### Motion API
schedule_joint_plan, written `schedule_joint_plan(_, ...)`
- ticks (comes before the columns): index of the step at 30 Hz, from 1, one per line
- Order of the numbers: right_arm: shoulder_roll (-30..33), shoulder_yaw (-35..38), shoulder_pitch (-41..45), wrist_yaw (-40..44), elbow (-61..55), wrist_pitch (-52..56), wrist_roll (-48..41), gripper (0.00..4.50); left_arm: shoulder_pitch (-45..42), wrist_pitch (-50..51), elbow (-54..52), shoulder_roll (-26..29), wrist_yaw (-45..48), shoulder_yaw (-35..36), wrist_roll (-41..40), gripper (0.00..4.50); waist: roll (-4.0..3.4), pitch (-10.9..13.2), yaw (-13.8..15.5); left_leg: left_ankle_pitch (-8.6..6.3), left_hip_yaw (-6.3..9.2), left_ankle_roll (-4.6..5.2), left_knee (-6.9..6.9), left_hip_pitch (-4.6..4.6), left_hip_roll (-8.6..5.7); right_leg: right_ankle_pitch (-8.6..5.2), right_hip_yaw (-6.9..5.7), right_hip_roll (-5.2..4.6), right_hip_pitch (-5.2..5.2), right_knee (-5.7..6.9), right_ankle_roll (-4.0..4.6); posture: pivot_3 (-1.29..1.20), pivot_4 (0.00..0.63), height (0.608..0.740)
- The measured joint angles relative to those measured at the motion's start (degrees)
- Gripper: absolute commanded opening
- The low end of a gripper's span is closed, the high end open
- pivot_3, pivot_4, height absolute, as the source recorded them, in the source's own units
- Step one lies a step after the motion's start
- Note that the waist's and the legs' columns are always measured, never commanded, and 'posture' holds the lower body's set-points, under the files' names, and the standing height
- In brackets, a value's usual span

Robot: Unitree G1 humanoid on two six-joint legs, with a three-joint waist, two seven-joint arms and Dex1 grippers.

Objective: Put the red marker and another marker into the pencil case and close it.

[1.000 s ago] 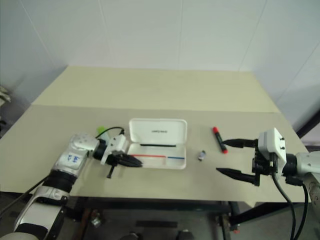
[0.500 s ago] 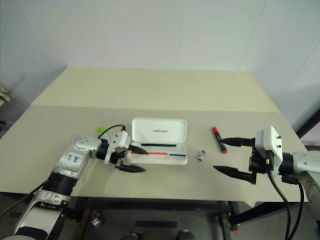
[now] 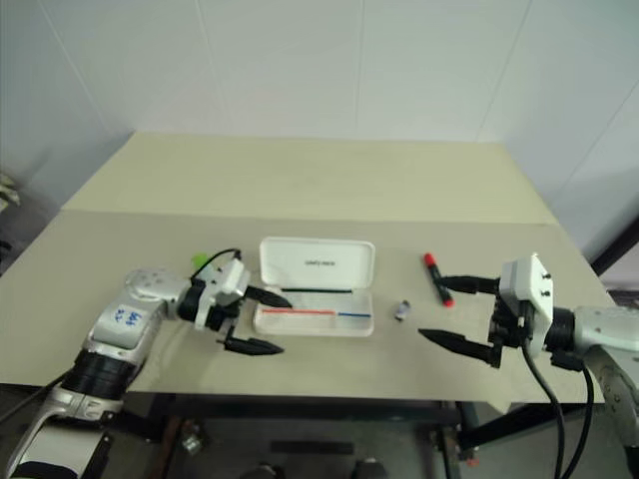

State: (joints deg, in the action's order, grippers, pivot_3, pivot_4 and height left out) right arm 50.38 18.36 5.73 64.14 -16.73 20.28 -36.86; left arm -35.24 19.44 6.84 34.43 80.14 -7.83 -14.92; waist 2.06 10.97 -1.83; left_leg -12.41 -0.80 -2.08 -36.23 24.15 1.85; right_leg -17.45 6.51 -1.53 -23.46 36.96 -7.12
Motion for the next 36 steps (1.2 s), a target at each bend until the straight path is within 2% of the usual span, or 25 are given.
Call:
schedule_joint_plan(9, -7.32, 0.09, -3.08, -15.52, -3.48, 2.22, 4.39, 4.50, 0.23, 0.06, -1.86, 0.81, -0.55, 0.88, -2.68, 4.47, -0.01, 0.00, -0.08, 0.00, -0.03, 0.00, 0.03, -0.01, 0.00, -0.02, 0.02, -0.02, -0.01, -0.02, 0.04, 0.00, 0.150, 0.740)
schedule_joint_plan(18, -19.52, -2.39, 4.24, -33.14, 5.99, 1.77, 13.50, 4.50, -1.15, -8.53, 7.47, -4.48, -3.35, 2.86, -2.94, 4.47, -0.01, 0.00, -0.18, 0.05, -0.08, 0.05, 0.04, -0.02, -0.02, 0.00, 0.04, -0.03, -0.02, -0.03, 0.05, 0.00, 0.150, 0.740)
schedule_joint_plan(27, -24.35, -3.51, 9.43, -37.06, 16.79, -0.32, 16.39, 4.50, -2.49, -13.91, 12.51, -5.57, -2.16, 8.05, -6.77, 4.47, -0.04, 0.00, -0.24, 0.05, -0.06, 0.05, 0.17, -0.01, -0.02, 0.00, 0.00, -0.02, -0.07, -0.02, 0.03, 0.00, 0.150, 0.740)
schedule_joint_plan(36, -25.84, -6.19, 11.90, -40.85, 26.13, -1.78, 21.82, 4.50, -2.41, -16.26, 15.79, -0.78, 1.12, 10.22, -7.61, 4.47, -0.04, 0.00, -1.26, 0.05, -0.07, 0.05, 0.16, -0.02, -0.02, 0.01, 0.01, -0.03, -0.06, -0.02, 0.02, 0.00, 0.150, 0.740)
